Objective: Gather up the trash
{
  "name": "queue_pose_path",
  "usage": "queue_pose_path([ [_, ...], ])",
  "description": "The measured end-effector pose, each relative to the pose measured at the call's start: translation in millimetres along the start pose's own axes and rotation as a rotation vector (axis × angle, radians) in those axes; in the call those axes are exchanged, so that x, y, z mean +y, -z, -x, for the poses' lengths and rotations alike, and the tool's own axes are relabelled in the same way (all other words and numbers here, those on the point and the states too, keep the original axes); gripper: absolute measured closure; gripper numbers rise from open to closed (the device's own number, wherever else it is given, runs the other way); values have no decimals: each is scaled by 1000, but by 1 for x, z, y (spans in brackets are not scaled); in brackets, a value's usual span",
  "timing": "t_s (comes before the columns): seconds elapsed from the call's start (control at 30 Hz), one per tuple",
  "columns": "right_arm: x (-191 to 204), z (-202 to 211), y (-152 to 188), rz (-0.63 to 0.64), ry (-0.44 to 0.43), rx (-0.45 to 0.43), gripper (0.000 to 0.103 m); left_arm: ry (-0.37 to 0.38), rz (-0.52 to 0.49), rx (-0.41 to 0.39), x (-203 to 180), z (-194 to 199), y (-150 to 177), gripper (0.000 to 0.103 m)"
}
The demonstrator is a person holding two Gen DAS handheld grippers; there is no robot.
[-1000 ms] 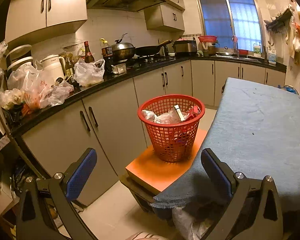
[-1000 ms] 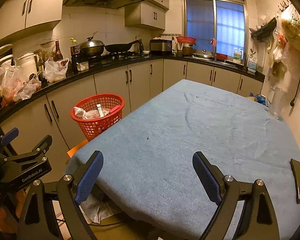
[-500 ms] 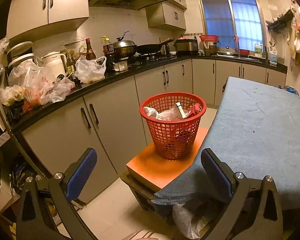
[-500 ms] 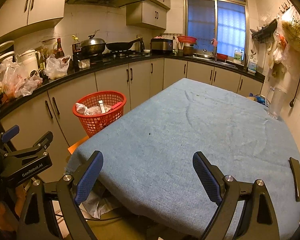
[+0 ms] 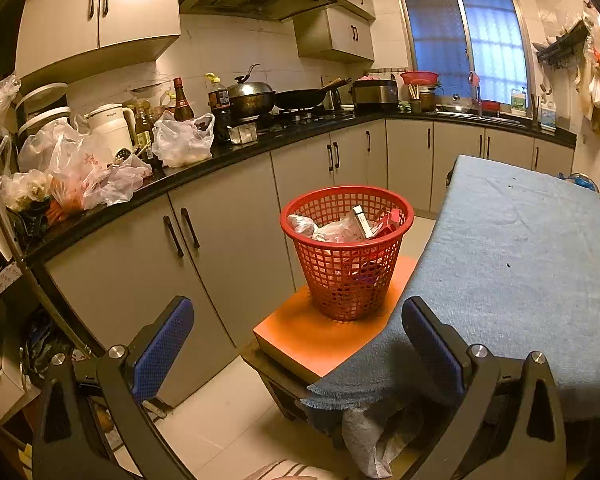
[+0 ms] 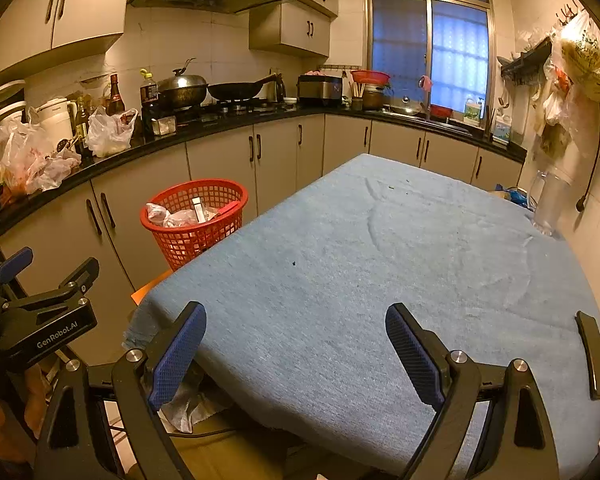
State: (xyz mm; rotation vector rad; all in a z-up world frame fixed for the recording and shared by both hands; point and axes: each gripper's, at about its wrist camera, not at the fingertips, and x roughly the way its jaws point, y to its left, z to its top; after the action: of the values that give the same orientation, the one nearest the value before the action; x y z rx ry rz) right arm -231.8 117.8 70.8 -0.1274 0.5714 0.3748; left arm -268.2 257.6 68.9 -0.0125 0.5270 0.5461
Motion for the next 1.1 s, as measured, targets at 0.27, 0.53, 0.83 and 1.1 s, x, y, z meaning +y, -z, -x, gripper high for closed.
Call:
queue_pose_path([
  [0.27, 1, 0, 0, 1, 1, 0, 9, 0, 1, -1, 0, 0, 0, 0],
  [0.53, 2, 0, 1, 1, -1, 2, 9, 0, 3, 2, 0, 0, 2, 0],
  [0.83, 0, -3, 3, 3, -3, 5, 9, 0, 3, 2, 0, 0, 2, 0],
  [1.1, -2, -7, 6, 4, -2, 11, 9, -1, 3, 4, -1, 0, 3, 0],
])
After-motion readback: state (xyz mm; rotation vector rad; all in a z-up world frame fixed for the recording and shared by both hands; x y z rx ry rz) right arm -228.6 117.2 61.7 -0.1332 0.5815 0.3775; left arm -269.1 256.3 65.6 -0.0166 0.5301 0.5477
